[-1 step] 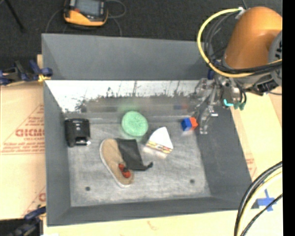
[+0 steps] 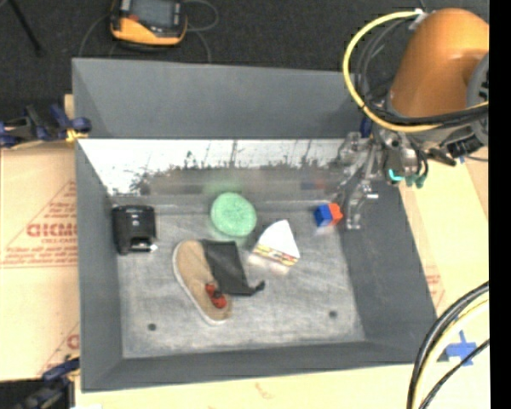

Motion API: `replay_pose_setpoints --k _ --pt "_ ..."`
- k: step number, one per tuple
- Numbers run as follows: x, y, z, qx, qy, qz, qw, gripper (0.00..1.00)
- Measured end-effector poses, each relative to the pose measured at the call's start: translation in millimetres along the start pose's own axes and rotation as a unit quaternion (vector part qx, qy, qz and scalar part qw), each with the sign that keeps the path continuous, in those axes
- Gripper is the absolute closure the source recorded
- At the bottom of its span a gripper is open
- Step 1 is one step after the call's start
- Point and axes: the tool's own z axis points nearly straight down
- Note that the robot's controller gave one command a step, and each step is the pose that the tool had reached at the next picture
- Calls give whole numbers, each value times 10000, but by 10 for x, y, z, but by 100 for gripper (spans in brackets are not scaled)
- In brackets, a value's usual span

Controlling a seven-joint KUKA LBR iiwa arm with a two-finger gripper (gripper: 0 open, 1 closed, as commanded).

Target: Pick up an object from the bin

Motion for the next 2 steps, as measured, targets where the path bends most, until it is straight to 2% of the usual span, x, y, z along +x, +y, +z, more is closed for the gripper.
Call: replay_pose_setpoints --k 1,2 --pt "-47 261 480 8 -33 -40 10000 0" --pt "109 670 1256 -11 -10 489 9988 0"
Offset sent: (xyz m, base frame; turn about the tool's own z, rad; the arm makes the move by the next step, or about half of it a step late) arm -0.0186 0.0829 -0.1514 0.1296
